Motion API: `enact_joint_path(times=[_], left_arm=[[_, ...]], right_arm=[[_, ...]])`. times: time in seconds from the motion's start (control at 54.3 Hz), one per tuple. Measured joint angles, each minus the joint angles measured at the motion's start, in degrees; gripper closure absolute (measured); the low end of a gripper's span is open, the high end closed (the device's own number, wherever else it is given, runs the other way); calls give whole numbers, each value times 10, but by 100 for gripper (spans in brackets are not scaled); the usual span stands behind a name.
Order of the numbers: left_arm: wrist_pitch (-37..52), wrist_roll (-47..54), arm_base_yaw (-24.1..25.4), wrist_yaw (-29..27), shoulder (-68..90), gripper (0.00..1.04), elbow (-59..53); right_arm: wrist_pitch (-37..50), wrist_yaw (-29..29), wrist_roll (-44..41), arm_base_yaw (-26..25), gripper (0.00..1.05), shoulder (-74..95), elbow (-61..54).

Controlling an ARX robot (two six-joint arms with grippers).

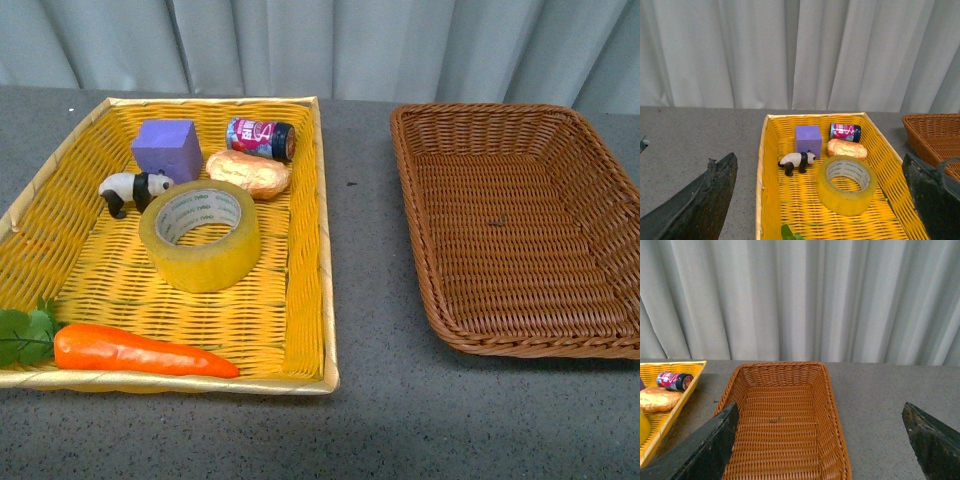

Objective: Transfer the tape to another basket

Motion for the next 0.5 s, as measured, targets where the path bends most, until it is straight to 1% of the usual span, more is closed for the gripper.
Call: enact_joint_path(times=[0.497], left_arm=[[0,0,0,0,0,7,0]], right_arm=[[0,0,0,0,9,0,0]])
